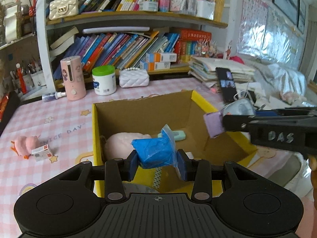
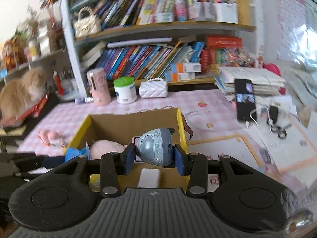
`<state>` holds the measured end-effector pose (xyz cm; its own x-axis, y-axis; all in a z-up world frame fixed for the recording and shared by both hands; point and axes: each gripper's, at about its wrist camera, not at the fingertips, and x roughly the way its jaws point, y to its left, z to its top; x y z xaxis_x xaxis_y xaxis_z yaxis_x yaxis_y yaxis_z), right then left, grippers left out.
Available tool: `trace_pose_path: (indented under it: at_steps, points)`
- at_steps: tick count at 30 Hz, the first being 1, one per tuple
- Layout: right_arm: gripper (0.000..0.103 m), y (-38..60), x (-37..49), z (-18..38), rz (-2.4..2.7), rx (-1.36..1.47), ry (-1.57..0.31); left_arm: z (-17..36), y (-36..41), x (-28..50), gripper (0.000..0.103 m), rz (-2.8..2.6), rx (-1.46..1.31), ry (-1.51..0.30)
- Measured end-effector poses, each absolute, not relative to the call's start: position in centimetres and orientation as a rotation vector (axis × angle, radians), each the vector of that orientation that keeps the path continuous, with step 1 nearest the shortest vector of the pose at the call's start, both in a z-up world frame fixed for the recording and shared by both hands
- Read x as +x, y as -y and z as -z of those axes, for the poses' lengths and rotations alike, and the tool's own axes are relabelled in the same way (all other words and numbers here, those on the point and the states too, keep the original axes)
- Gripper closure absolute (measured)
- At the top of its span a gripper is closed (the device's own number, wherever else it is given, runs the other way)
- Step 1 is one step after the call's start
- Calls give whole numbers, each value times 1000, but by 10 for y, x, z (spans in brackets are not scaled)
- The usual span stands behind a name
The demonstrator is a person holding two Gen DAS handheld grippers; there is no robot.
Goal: Organize objects
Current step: 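Lift and carry the car with right tool while left tool carries the packet to the box, then open left tool dropping the packet in the box while right tool releases the car inside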
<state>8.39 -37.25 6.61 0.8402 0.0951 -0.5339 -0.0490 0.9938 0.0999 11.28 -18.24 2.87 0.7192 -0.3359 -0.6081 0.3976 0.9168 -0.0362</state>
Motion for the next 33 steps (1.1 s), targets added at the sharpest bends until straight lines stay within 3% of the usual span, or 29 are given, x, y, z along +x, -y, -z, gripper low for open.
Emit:
trace_pose_path:
  at_steps: [8, 22, 28, 30, 33]
  points:
    - [64, 358, 135, -29, -187, -85, -684, -20, 188, 150, 64, 367, 118, -692]
    - [63, 350, 172, 3, -331, -141, -844, 5, 200, 182, 60, 370, 156, -812]
    - [63, 347, 174, 12, -346, -147, -864, 5, 199, 179, 47, 400, 121, -795]
    - [63, 347, 174, 12, -345, -145, -862, 1, 198, 176, 33, 398, 105, -777]
    - [62, 347, 172, 10, -332, -134, -850, -9, 194, 169, 31, 392, 88, -734]
